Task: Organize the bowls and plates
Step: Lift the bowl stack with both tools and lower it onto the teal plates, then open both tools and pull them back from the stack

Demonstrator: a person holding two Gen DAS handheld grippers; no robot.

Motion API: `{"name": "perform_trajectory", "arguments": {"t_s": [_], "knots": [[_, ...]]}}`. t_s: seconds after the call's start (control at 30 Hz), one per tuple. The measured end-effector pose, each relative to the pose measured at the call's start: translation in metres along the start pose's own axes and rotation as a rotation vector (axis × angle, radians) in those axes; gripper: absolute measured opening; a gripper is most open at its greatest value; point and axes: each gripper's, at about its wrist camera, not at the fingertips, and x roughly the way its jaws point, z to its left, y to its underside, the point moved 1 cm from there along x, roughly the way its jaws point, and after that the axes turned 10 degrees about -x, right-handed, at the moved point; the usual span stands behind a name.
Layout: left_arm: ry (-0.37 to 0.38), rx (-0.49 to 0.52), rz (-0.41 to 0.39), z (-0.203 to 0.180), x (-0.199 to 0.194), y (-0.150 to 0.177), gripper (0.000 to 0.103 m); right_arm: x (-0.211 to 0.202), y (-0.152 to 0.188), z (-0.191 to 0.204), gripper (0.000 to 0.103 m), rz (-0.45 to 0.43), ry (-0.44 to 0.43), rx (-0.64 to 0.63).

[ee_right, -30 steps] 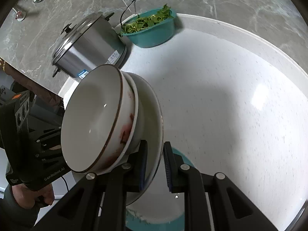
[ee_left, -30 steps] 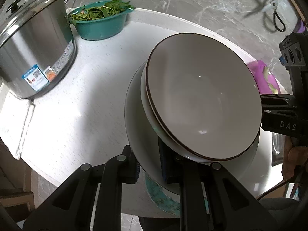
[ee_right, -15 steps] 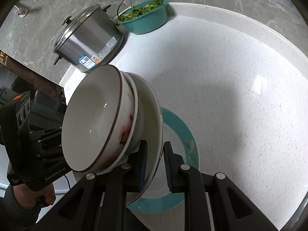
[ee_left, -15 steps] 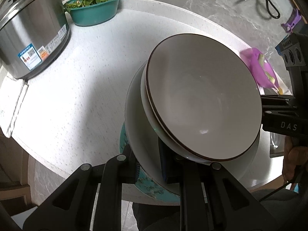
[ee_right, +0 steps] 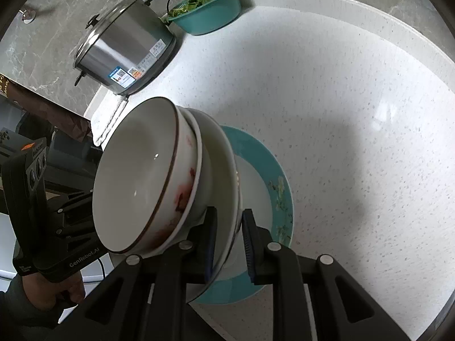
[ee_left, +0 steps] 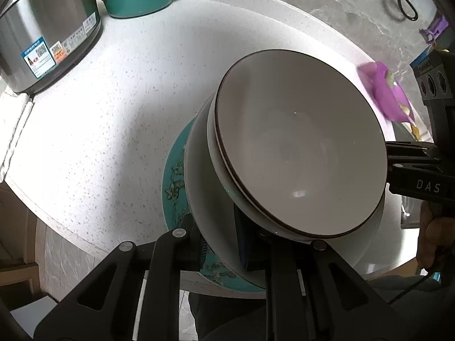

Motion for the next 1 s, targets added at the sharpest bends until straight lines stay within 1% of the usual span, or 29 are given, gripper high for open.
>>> {"name": "perform_trajectory", "arguments": {"t_s": [0.13, 0.43, 0.8, 1.0], "knots": [[-0.005, -0.002, 0.005, 0.000, 0.008, 0.012, 0.015, 0.009, 0.004, -0.002, 0.020, 0.013, -0.002, 0.001], [-0.015, -0.006, 0.011, 0.001, 0.019, 0.028, 0.015, 0.023, 0.009, -0.001, 0.020, 0.033, -0.006, 0.005], [-0.027, -0.014, 0.001, -0.001, 0.024, 0.026, 0.015, 0.032, 0.013, 0.001, 0.020, 0.017, -0.005, 0.006], [-0.037, -0.041, -0.049, 0.001, 0.016, 0.030, 0.015, 0.033, 0.019, 0.004, 0.022, 0.007, 0.001, 0.020]]}}
